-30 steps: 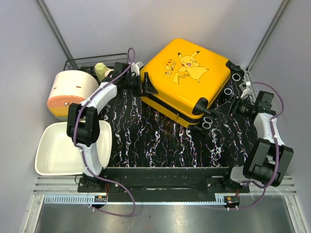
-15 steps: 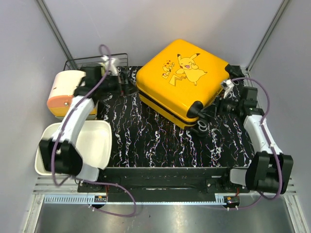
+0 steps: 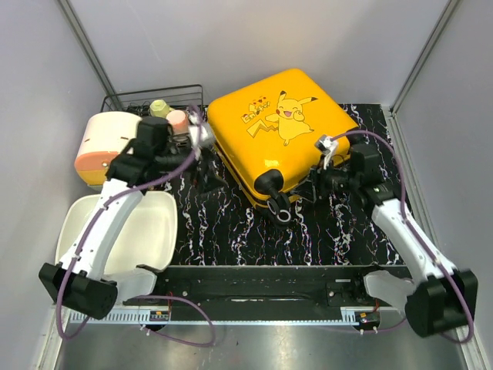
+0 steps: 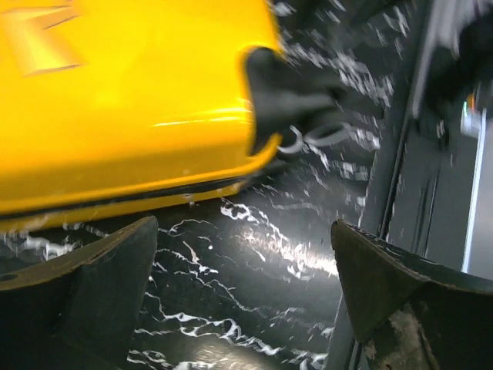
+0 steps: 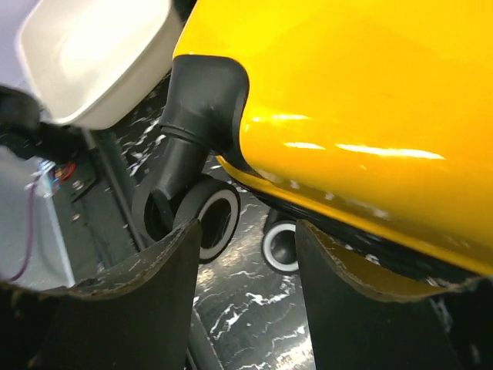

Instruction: Open, take out, and arrange the luggage

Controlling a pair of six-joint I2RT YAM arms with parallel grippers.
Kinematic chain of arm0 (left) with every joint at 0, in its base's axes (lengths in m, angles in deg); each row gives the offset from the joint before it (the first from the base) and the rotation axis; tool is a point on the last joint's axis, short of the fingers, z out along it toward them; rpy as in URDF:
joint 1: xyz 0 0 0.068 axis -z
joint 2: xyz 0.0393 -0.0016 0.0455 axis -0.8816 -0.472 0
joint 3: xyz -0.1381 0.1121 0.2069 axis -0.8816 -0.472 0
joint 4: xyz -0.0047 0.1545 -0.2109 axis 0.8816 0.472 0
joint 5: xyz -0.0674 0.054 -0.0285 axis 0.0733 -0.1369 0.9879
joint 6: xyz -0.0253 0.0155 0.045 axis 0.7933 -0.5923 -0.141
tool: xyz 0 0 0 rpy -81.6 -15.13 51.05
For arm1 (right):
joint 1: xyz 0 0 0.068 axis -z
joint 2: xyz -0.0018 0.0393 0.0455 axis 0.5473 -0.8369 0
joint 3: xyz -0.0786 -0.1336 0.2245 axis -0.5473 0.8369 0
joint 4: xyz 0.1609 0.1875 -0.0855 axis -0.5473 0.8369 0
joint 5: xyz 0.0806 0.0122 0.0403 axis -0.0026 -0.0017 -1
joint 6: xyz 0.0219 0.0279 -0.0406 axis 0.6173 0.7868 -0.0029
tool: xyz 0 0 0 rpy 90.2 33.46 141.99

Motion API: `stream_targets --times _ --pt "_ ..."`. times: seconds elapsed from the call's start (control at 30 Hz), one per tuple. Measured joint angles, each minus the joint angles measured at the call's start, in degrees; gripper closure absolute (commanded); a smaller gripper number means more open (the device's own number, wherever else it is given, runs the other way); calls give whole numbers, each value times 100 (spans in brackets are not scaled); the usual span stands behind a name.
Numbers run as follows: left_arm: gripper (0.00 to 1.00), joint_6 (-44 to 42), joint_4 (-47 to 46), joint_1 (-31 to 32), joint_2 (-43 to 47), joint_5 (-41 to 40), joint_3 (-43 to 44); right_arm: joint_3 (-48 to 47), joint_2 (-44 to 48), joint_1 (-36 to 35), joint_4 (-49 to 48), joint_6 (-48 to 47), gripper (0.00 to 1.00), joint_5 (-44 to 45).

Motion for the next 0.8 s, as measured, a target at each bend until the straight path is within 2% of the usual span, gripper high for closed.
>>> stream_targets --times 0.03,0.13,0.23,0.3,0.37,0.53,0.57,0.7,0.8 --pt "1 -466 267 310 0 -24 33 4 192 17 133 -31 42 164" --pt "1 -1762 975 1231 -15 -177 166 146 1185 46 442 -96 43 1008" --pt "1 -2518 1252 1808 -76 -385 249 407 1849 46 671 -50 52 1891" --pt "1 -2774 1270 2002 -131 -496 251 485 1902 46 772 22 50 2334" --pt "1 -3047 1233 2170 -203 -669 249 503 1624 48 861 136 39 2702" --pt "4 -3849 1185 2643 -398 -1049 249 474 356 57 879 195 37 3049" --pt "4 -3980 1176 2732 -468 -1091 251 481 138 70 850 190 34 3119" --pt "4 -4240 1161 2839 -737 -1180 251 503 -317 258 490 59 26 3150" --pt "4 -4352 1082 2839 -828 -1248 234 402 -601 560 90 -81 26 2968"
